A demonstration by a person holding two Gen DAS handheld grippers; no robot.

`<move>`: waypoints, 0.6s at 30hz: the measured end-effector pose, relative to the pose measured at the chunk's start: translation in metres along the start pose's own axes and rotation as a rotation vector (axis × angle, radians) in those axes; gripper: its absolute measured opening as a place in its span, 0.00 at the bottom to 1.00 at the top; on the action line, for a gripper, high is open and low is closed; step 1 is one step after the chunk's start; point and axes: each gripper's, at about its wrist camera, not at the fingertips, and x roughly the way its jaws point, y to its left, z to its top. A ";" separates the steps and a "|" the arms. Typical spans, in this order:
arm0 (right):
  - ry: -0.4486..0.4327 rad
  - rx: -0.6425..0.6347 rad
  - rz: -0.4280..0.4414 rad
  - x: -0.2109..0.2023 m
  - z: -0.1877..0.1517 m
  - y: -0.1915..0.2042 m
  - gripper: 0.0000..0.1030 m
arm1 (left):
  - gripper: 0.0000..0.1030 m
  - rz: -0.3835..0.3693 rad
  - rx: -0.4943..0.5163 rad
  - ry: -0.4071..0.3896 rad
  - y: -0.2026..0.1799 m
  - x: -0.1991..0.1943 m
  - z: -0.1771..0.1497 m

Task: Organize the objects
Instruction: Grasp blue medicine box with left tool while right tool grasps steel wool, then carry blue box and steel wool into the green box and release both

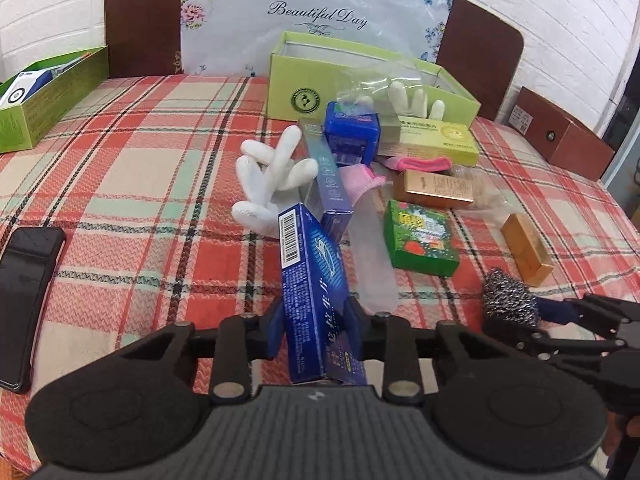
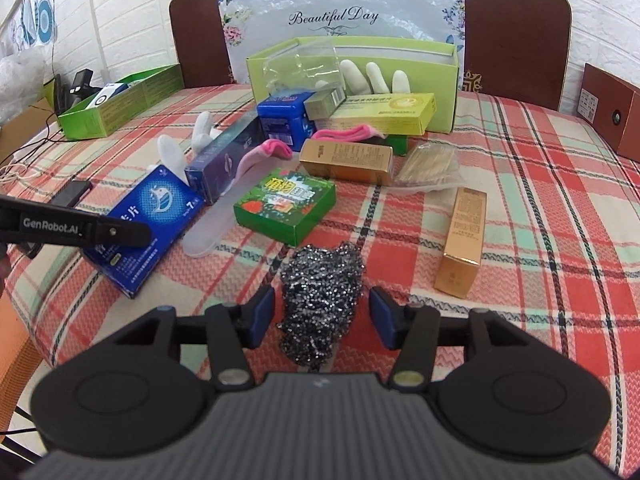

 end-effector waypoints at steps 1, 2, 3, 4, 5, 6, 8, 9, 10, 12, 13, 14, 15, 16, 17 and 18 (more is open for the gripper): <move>0.004 0.001 0.001 0.001 0.000 0.000 0.50 | 0.24 -0.011 0.005 -0.001 -0.002 0.000 0.000; 0.008 0.002 0.004 0.002 -0.001 0.000 0.48 | 0.22 -0.020 0.016 0.002 -0.005 0.001 0.001; 0.012 0.005 0.009 0.004 -0.001 0.000 0.46 | 0.21 -0.021 0.027 0.005 -0.008 0.002 0.001; 0.017 0.006 0.012 0.005 -0.002 0.001 0.42 | 0.21 -0.019 0.039 0.006 -0.012 0.004 0.000; 0.019 0.007 0.012 0.006 -0.003 0.001 0.39 | 0.18 -0.021 0.050 0.007 -0.014 0.005 0.000; 0.019 0.006 0.007 0.006 -0.003 0.002 0.37 | 0.18 -0.022 0.058 0.005 -0.017 0.006 -0.001; 0.018 0.000 0.001 0.007 -0.004 0.003 0.34 | 0.17 -0.023 0.068 0.003 -0.018 0.005 -0.001; 0.018 -0.001 0.002 0.006 -0.004 0.003 0.34 | 0.17 -0.031 0.067 0.005 -0.018 0.004 -0.001; 0.019 -0.004 0.003 0.006 -0.004 0.003 0.33 | 0.17 -0.038 0.065 0.007 -0.017 0.002 0.000; 0.016 -0.010 0.007 0.003 -0.003 0.004 0.33 | 0.17 -0.055 0.062 0.002 -0.016 -0.004 0.002; 0.011 -0.013 0.012 0.001 -0.002 0.004 0.33 | 0.17 -0.070 0.062 -0.004 -0.015 -0.009 0.004; 0.002 -0.015 0.018 -0.002 -0.001 0.003 0.33 | 0.17 -0.083 0.062 -0.013 -0.015 -0.014 0.006; -0.012 -0.014 0.027 -0.007 0.002 0.003 0.33 | 0.17 -0.095 0.067 -0.029 -0.016 -0.020 0.009; -0.028 -0.012 0.037 -0.011 0.006 0.002 0.33 | 0.17 -0.103 0.076 -0.048 -0.016 -0.027 0.012; -0.044 -0.012 0.045 -0.015 0.010 0.001 0.33 | 0.17 -0.109 0.083 -0.065 -0.016 -0.032 0.016; -0.062 -0.012 0.048 -0.019 0.014 0.000 0.33 | 0.17 -0.116 0.086 -0.087 -0.016 -0.039 0.021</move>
